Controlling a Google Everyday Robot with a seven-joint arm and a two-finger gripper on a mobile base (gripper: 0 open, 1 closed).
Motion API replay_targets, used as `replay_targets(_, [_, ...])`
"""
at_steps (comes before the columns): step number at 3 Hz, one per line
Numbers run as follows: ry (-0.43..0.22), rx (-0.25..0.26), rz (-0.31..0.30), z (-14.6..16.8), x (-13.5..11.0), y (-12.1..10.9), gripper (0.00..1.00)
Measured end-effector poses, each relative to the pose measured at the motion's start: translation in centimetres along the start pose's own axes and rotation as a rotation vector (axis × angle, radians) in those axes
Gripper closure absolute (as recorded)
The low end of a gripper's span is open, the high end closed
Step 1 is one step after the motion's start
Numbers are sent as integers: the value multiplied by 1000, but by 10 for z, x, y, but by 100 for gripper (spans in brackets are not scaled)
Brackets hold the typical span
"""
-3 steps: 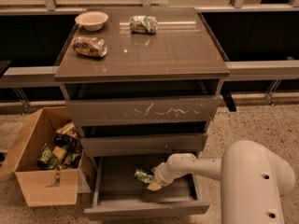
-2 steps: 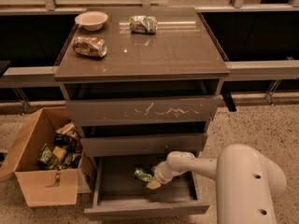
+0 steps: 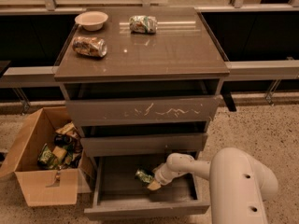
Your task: Place green can into bottom drawer
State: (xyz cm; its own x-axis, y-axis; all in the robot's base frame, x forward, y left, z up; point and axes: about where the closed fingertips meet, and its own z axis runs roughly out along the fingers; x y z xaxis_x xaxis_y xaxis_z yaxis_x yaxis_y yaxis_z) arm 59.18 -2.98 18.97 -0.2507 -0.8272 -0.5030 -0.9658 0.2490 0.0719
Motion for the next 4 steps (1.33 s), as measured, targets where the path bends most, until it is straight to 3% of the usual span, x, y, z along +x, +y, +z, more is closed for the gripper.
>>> replay_targets(2, [21,-42,57,31,16,-5,99])
replay_targets(4, [32,-72,84,42,24,-7,53])
